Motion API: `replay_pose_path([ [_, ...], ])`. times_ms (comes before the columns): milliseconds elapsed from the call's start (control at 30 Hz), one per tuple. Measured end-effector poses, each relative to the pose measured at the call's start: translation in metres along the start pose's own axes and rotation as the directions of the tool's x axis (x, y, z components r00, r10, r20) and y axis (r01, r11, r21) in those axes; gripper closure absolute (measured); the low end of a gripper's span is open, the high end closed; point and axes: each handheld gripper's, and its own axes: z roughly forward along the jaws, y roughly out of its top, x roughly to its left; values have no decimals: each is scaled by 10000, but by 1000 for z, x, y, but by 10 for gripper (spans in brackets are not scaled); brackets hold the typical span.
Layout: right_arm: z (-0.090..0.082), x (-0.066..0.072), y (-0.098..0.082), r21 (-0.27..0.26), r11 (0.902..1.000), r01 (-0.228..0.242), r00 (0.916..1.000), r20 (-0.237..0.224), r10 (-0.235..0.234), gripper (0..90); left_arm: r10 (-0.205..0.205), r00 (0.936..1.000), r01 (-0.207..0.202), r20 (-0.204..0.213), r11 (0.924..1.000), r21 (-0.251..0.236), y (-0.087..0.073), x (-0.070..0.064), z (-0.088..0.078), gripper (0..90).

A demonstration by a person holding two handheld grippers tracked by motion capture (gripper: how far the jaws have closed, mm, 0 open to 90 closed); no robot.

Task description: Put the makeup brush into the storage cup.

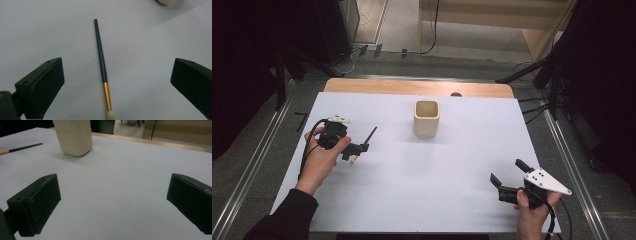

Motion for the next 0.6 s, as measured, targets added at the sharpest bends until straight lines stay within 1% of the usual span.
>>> replay_pose_path([
  [67,0,0,0,13,10000,28,10000,-26,-28,0,25,9997,-14,-242,9990,450,4,0,4,71],
  [100,0,0,0,13,10000,28,10000,-26,-28,0,92,9994,-69,-343,9978,659,5,0,5,71],
  [133,0,0,0,28,10000,33,10000,-19,-33,0,38,9989,0,-472,9968,804,6,0,7,102],
  [167,0,0,0,29,10000,36,10000,-17,-36,0,-9,9983,68,-574,9947,1028,8,0,9,154],
  [200,1,-1,0,38,10000,-14,10000,17,13,0,8,9983,63,-591,9927,1206,8,0,11,188],
  [233,1,-1,0,38,10000,-14,10000,17,13,0,4,9979,84,-648,9908,1350,9,0,13,188],
  [267,1,-1,-1,54,10000,-38,10000,22,38,0,-99,9979,192,-635,9887,1487,10,0,14,228],
  [300,1,-1,-1,53,10000,-8,10000,18,8,0,-86,9982,182,-599,9867,1617,10,1,14,242],
  [333,1,-1,-1,67,10000,-9,10000,21,9,0,-105,9980,207,-621,9859,1662,11,1,14,277],
  [367,1,-1,-1,77,10000,-25,10000,14,25,0,-99,9978,211,-651,9847,1732,11,1,15,335],
  [433,1,-2,-1,91,10000,-15,10000,13,15,0,-29,9979,162,-651,9786,2050,13,2,16,411],
  [467,1,-1,-1,111,9999,-21,10000,17,21,0,-4,9970,171,-775,9765,2150,13,2,17,463],
  [500,1,-1,-1,111,9999,-21,10000,17,21,0,86,9966,111,-818,9714,2370,14,2,17,463],
  [567,2,-1,-1,124,9999,0,10000,4,0,0,15,9968,193,-795,9655,2598,16,2,19,548],
  [600,2,-1,-1,124,9999,0,10000,4,0,0,32,9965,197,-839,9622,2716,17,2,19,548],
])
